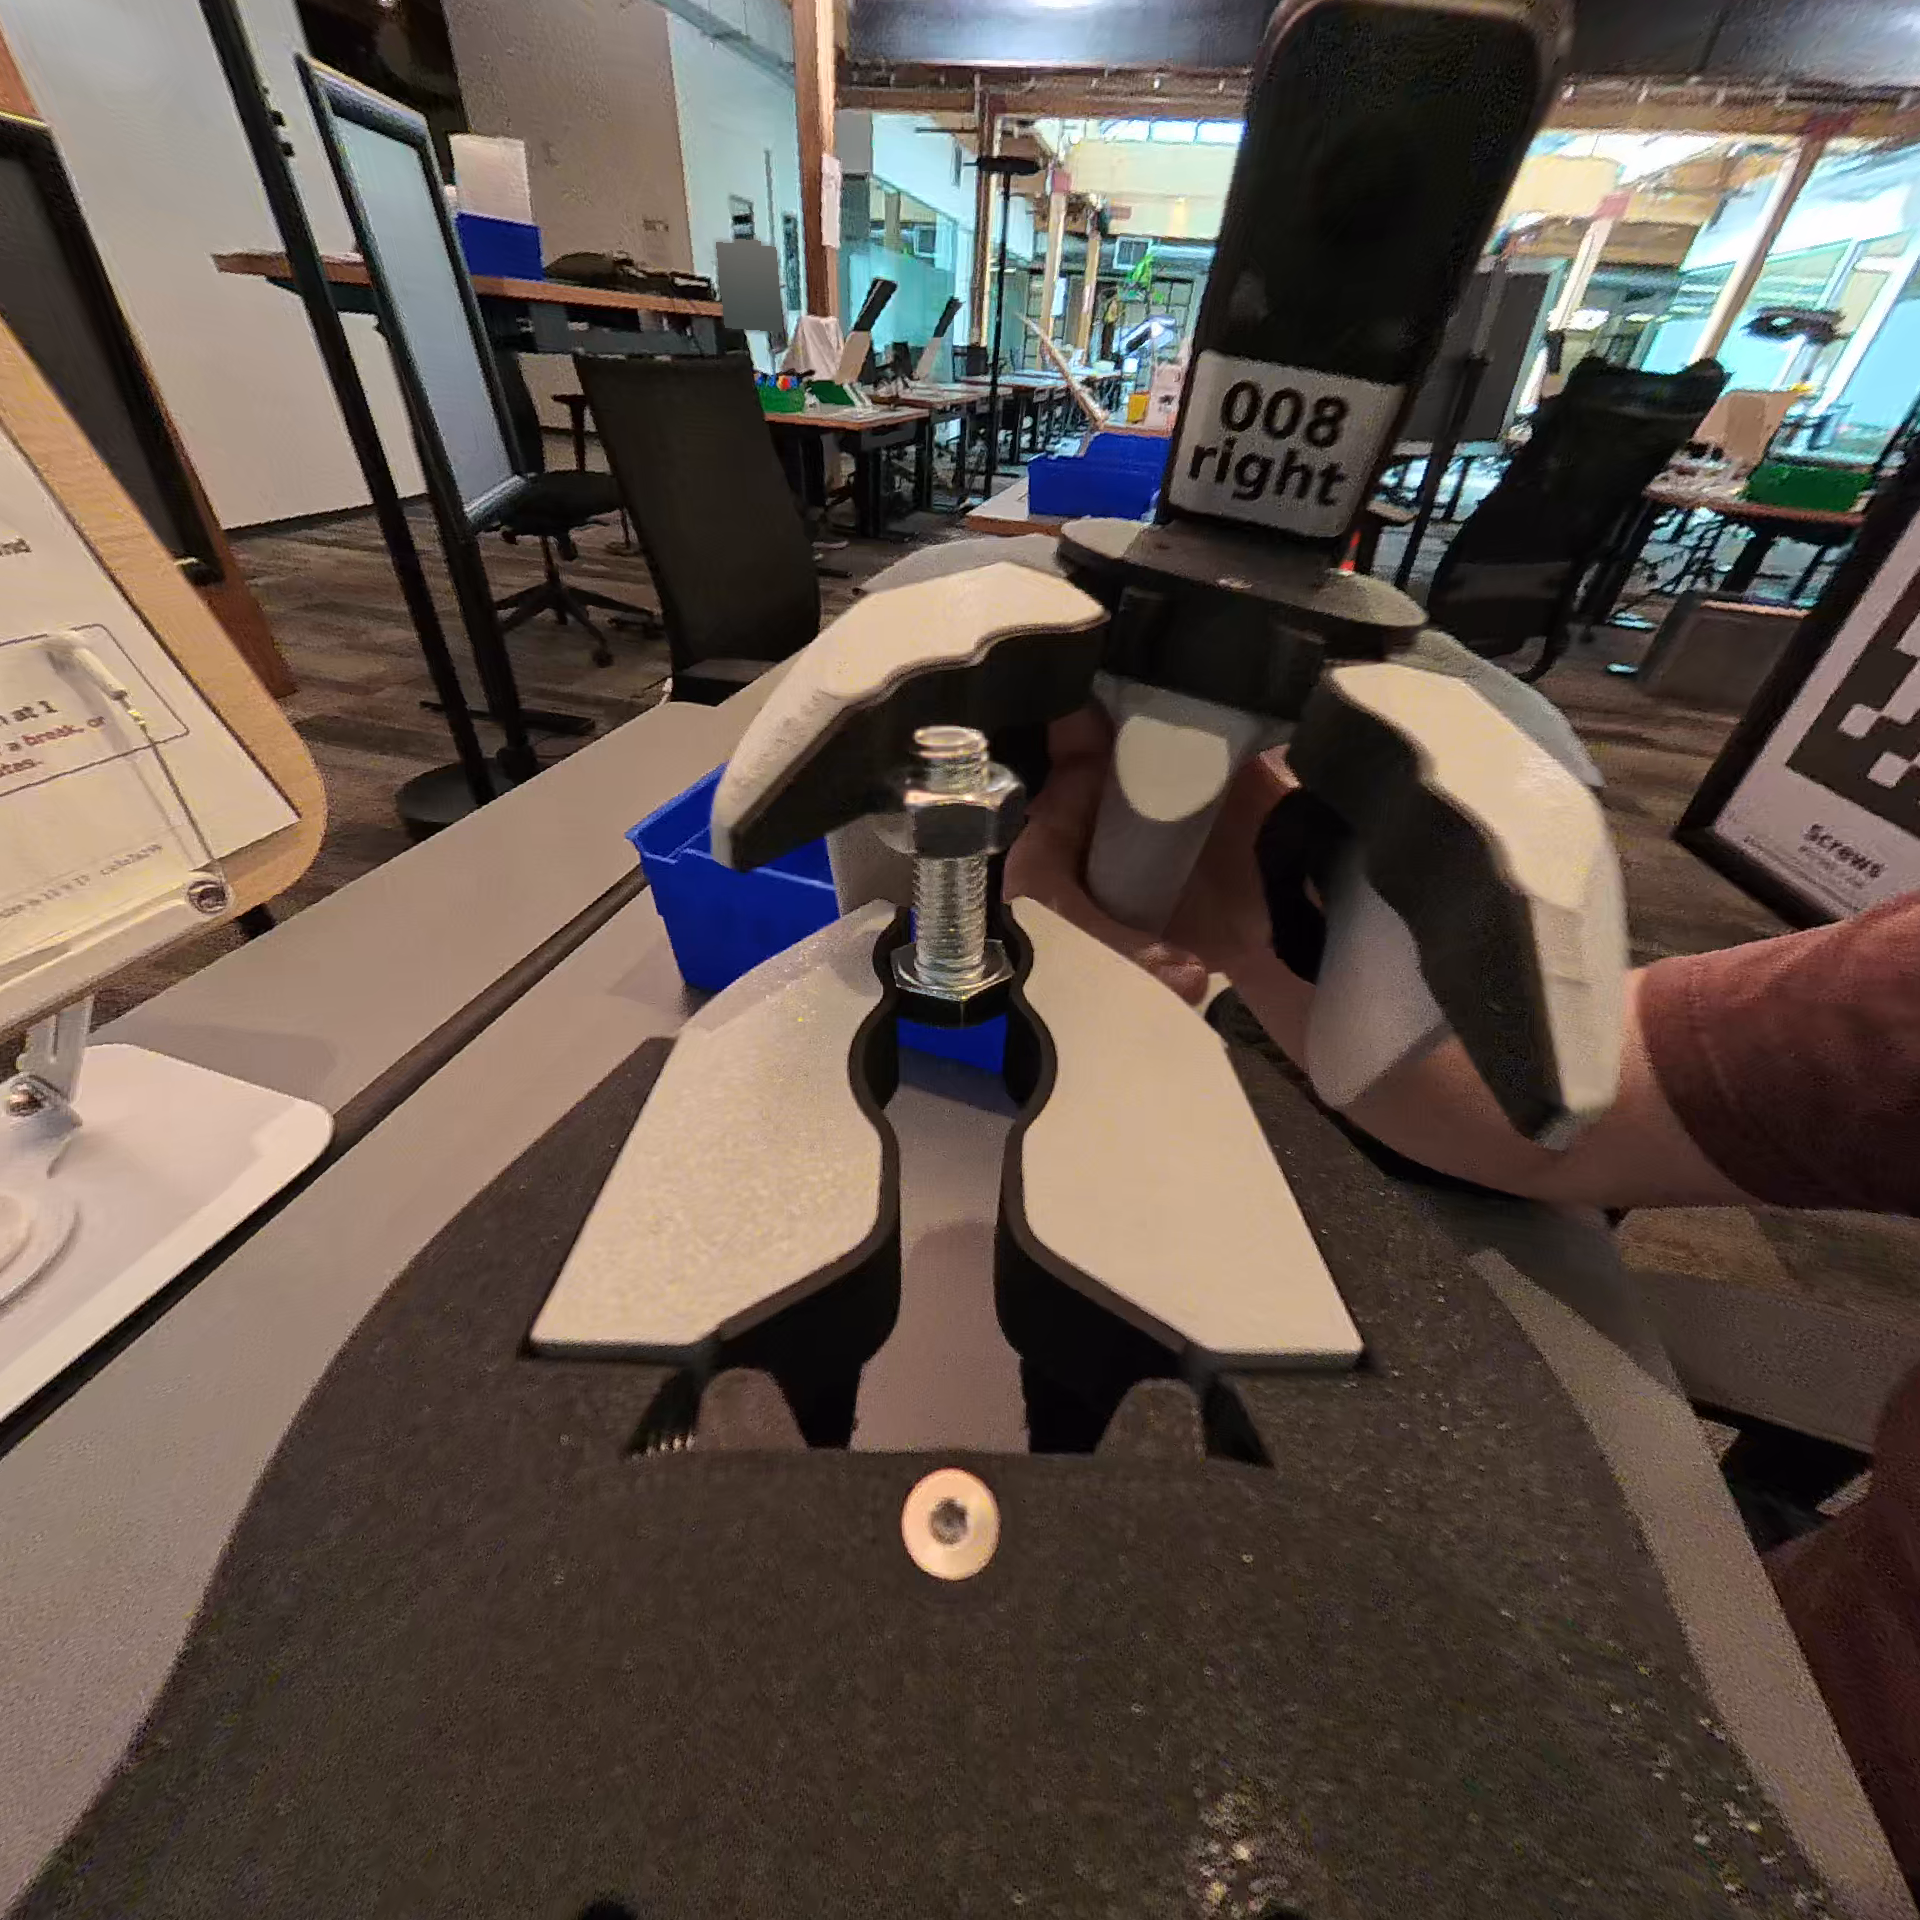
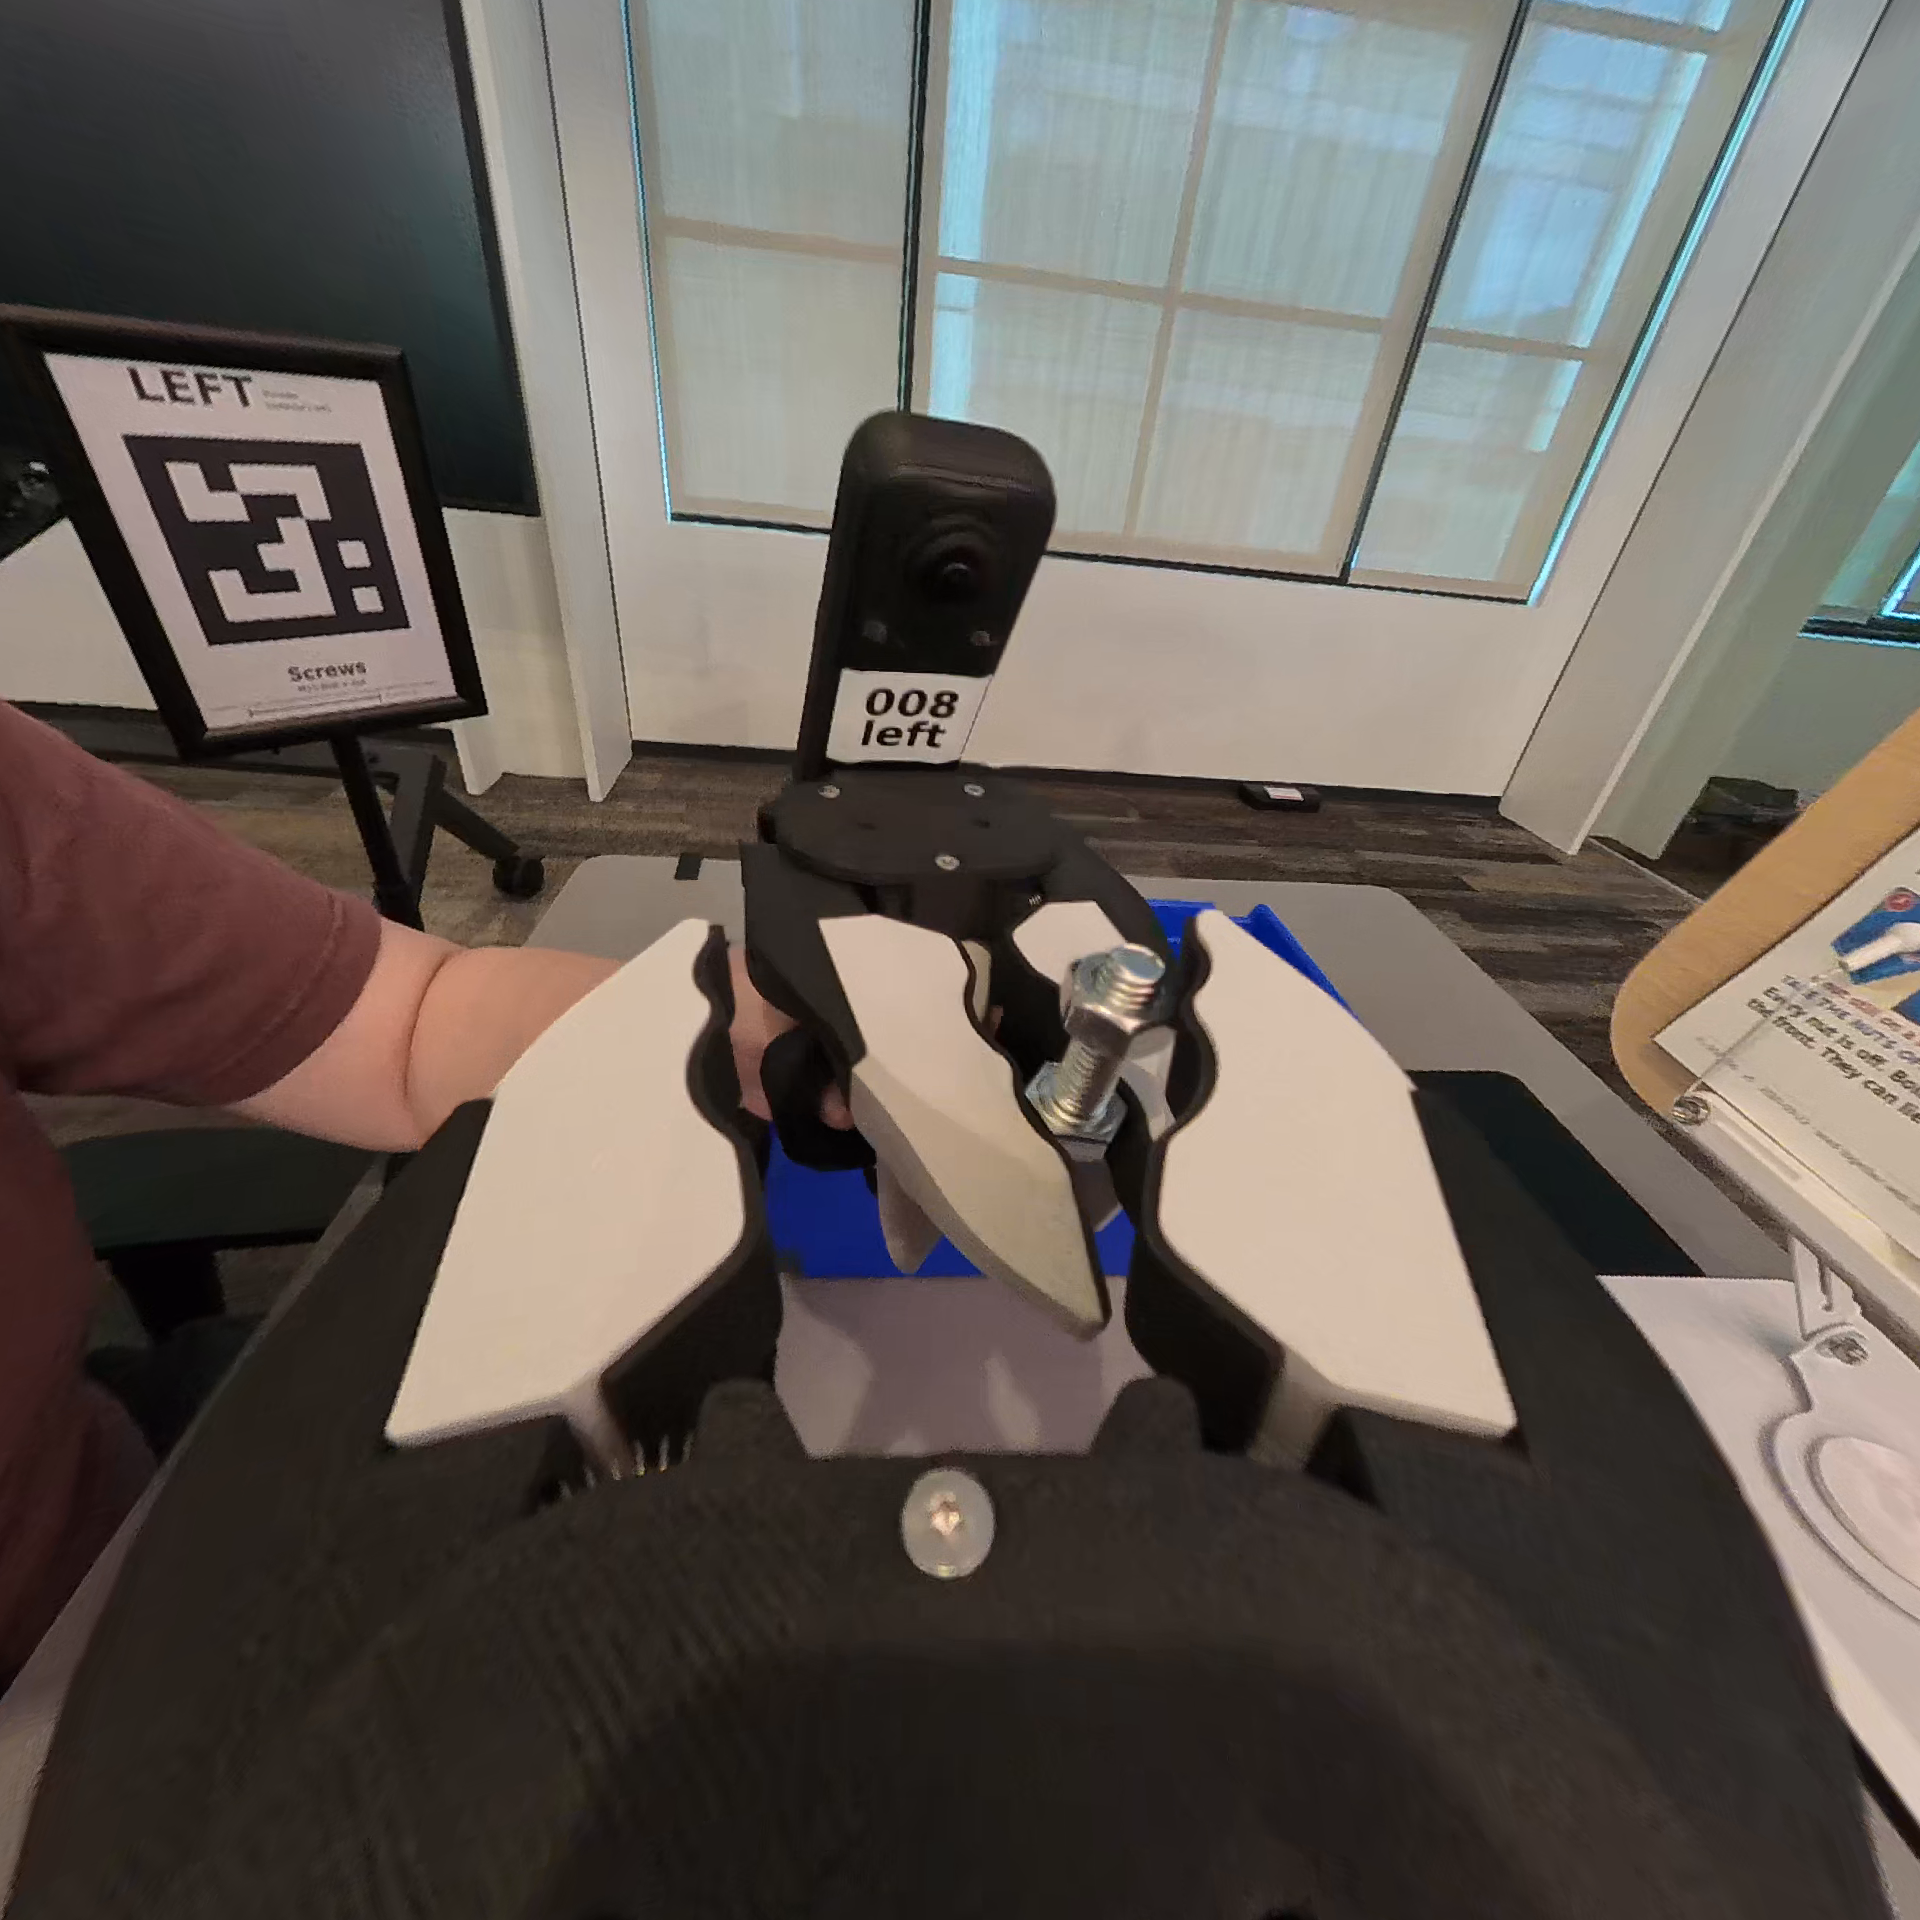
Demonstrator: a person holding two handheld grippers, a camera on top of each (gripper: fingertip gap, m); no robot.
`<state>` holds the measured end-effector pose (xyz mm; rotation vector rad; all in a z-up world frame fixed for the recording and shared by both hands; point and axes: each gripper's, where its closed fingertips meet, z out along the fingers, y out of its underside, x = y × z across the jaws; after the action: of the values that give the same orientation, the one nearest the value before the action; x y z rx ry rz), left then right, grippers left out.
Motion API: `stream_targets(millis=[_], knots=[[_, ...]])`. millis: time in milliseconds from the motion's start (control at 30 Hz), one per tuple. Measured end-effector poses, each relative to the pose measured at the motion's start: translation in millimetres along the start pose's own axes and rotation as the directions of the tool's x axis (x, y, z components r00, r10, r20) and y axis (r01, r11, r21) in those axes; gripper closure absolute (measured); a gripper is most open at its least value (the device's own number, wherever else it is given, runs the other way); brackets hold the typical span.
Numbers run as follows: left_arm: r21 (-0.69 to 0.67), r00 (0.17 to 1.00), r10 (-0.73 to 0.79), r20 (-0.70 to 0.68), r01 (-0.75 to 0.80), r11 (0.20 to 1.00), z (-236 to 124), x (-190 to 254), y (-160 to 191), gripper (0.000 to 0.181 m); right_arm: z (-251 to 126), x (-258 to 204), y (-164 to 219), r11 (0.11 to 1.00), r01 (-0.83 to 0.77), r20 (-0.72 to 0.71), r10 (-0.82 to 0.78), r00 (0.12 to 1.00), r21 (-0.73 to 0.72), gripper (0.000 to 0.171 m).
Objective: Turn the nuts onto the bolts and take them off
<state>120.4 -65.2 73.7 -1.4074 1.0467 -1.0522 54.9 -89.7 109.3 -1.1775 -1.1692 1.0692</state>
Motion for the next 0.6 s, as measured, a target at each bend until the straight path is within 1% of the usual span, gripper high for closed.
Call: stream_targets(millis=[67, 167, 267, 367, 500, 567, 600], knots=[[0.004, 1.000, -0.008, 0.011, 0.008, 1.000, -0.9, -3.0, -0.1, 0.167, -1.9, 2.8, 2.7, 1.000, 0.010, -0.015, -0.010, 1.000, -0.025, 0.091], [0.029, 0.999, -0.030, 0.012, 0.030, 0.999, -5.8, -7.1, -4.2, 0.167, -12.3, 6.6, -2.6, 1.000, -0.016, -0.010, 0.016, 1.000, -0.010, 0.103], [0.034, 0.999, -0.040, -0.016, 0.040, 0.999, -6.6, -4.2, -5.6, 0.167, -14.3, 10.5, -9.7, 0.999, -0.029, -0.028, 0.030, 0.999, 0.039, 0.099], [0.017, 0.999, -0.029, -0.034, 0.030, 0.999, -0.9, 1.7, -1.5, 0.166, -5.7, 5.4, -4.7, 0.999, -0.031, -0.006, 0.031, 0.999, 0.027, 0.094], [0.010, 1.000, -0.013, -0.003, 0.013, 1.000, -0.2, -2.7, 0.6, 0.167, -2.2, 3.3, -1.0, 1.000, -0.019, 0.000, 0.019, 1.000, 0.005, 0.092], [0.035, 0.999, -0.026, 0.018, 0.025, 0.999, -6.6, -9.2, -4.7, 0.167, -9.3, 5.0, -4.0, 1.000, -0.020, 0.002, 0.020, 1.000, 0.005, 0.098], [0.045, 0.999, -0.034, 0.019, 0.033, 0.998, -9.9, -11.1, -7.3, 0.167, -14.2, 6.2, -6.7, 1.000, -0.021, 0.006, 0.021, 1.000, 0.012, 0.108]])
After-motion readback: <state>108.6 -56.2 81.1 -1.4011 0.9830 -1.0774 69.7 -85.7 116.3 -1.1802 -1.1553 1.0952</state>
